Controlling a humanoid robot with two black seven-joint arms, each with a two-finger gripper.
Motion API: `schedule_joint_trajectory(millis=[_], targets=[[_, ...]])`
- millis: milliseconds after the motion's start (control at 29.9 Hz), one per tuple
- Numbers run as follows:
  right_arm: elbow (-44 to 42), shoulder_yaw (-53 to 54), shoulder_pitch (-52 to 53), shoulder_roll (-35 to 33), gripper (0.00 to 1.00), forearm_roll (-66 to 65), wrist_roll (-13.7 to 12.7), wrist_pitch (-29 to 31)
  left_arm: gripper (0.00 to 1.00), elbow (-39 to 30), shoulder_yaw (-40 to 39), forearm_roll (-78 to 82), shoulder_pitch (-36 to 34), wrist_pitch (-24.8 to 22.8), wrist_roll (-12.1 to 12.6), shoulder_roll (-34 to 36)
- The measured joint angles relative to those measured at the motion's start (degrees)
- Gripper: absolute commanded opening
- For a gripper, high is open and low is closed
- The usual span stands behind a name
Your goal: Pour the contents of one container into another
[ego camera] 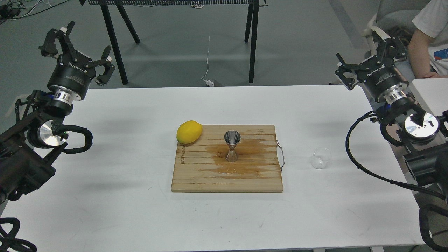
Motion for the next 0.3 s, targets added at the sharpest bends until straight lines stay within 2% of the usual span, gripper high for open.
schedule_joint_trajectory(millis=[301], targets=[[-0.83, -0.11, 1.65, 1.13, 1.0, -0.01, 0.57, 0.05, 1.0, 0.07, 0.02, 0.0, 0.01, 0.09, 0.0, -0.14]])
